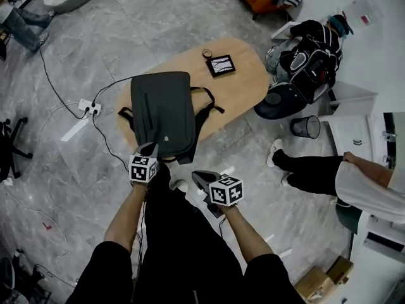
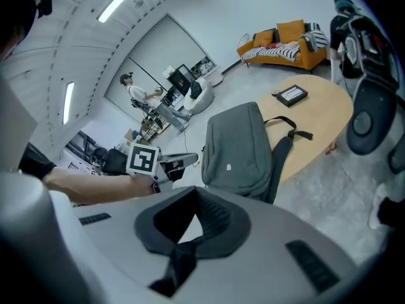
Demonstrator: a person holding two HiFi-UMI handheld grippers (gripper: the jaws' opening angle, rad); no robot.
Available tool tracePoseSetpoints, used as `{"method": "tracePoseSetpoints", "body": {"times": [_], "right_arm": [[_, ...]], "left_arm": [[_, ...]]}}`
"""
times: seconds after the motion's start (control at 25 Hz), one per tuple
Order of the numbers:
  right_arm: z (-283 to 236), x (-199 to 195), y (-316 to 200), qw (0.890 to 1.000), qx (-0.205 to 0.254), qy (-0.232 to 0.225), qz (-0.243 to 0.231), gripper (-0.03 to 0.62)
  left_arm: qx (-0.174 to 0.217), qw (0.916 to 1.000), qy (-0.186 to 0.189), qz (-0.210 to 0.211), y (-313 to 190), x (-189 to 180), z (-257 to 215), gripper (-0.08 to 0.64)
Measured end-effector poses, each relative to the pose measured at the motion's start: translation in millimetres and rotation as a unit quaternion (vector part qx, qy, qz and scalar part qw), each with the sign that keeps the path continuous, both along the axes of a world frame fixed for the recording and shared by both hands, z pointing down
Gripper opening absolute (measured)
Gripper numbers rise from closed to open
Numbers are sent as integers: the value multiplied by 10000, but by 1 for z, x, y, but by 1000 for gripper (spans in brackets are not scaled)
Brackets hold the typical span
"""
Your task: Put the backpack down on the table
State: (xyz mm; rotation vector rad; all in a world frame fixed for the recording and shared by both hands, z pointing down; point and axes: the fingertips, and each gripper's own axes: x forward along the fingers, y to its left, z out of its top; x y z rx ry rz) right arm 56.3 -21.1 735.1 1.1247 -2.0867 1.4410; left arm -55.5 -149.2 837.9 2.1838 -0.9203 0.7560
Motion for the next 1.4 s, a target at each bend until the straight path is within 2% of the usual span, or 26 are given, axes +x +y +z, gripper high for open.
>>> {"method": "tracePoseSetpoints", "body": {"times": [0.28,0.48,0.64,0.8,1.08,1.24,1.4], "right_arm": [[-9,-6,-18,9972,409,593,-212,11],[-20,-19,-25,9881,801,1203,-523,11],[-44,-22,-25,9872,1070,1126,-367,11],[-76,-28,-29,9831,1552,963,-111,9],[-157,-28,-33,9606,2603,953,225,9],[-196,-28,-25,9435,3130,1060,246,9],[-213,-31,-8,9329,3402,1152,264,9]], "left_arm": [[88,9999,54,20,7,8,-24,14],[230,9997,78,65,14,5,-52,14],[288,9990,251,232,33,14,-83,14],[598,9971,315,356,46,18,-120,15],[1267,9894,507,495,73,30,-206,15],[1715,9831,533,348,81,28,-250,15],[1889,9798,619,196,92,23,-272,15]]}}
